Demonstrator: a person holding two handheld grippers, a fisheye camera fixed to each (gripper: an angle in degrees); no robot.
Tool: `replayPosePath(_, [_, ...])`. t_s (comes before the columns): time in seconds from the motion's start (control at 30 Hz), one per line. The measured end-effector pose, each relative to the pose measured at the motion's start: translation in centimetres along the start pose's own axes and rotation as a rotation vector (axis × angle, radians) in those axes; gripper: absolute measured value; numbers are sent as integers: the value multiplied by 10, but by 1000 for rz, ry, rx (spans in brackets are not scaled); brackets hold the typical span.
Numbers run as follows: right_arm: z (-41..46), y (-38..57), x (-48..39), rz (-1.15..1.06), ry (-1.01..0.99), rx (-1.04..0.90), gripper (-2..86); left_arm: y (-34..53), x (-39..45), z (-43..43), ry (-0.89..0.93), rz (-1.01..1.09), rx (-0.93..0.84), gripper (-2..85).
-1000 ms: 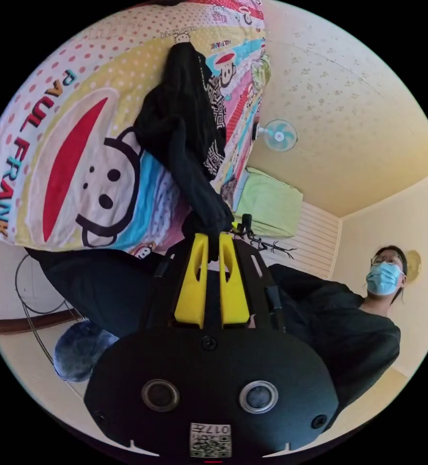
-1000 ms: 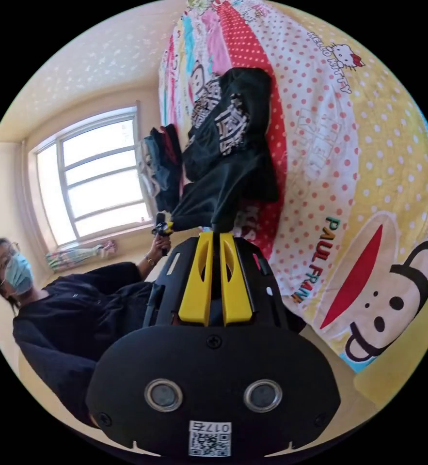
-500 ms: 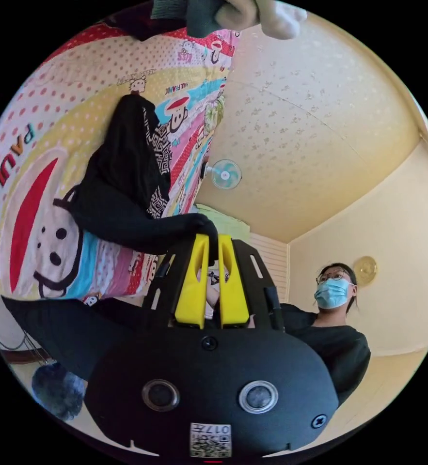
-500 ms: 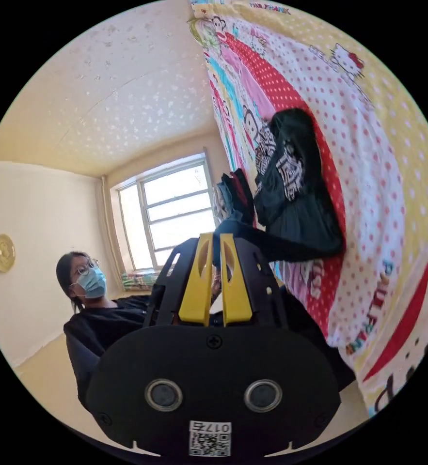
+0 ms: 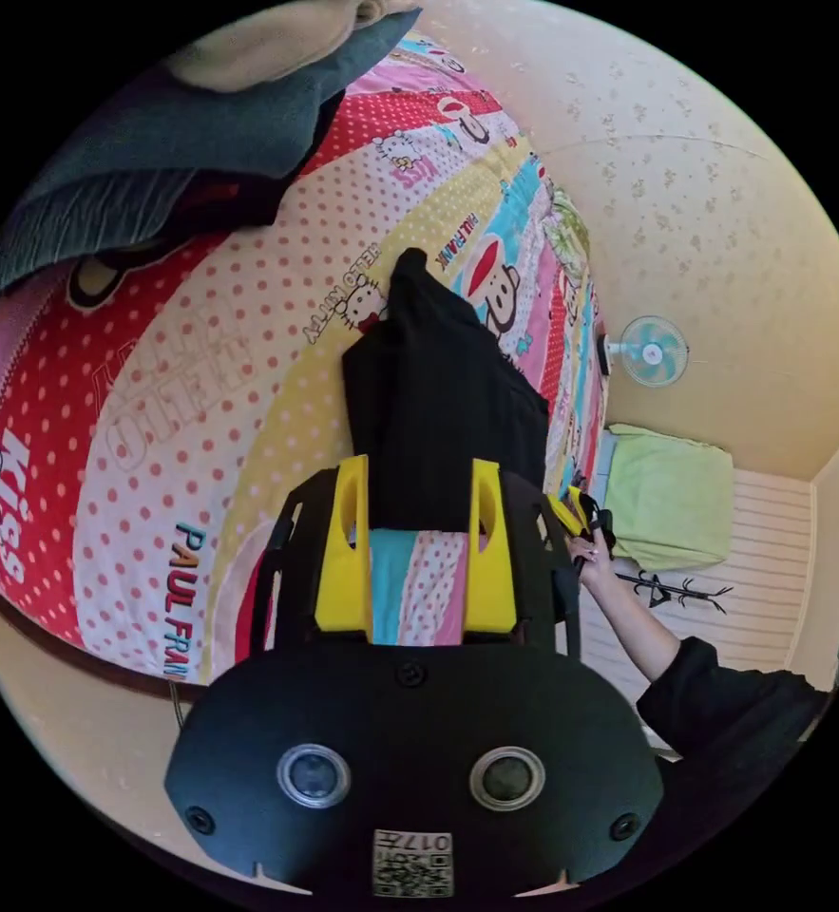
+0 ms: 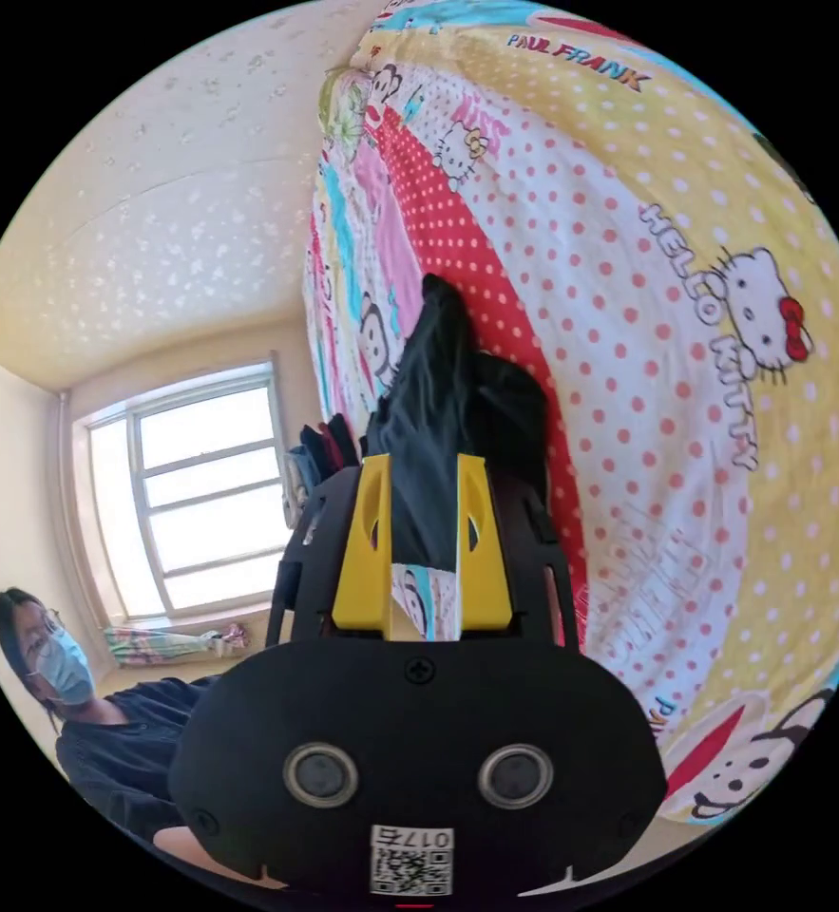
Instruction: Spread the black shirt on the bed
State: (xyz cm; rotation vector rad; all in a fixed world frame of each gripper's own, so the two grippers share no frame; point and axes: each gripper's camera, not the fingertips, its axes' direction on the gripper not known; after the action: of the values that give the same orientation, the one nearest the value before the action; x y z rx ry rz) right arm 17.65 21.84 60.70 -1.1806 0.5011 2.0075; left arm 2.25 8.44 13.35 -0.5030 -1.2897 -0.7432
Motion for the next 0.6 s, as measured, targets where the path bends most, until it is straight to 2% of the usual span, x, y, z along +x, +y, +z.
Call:
replayPosePath(0.17, [13,34,30,111,8,23,134,20,-37,54,164,-227,-57,162])
replayPosePath(0.27, [31,41,41,151,-58,11,114,26,-51,69,331,-349,18,101])
replayPosePath(0.33, [32,43,44,160,-170,47,55,33,-66,69,468,-457,111,52])
replayPosePath(0.37, [29,46,45,178,-207,82,45,33,-67,67,477,-464,123,43])
replayPosePath(0.47, [23,51,48,207,-130,64,30,24,-45,48,366,-354,120,39])
replayPosePath(0.6, [16,59,55,182,-172,33,18,4,65,41,210,41,70,39])
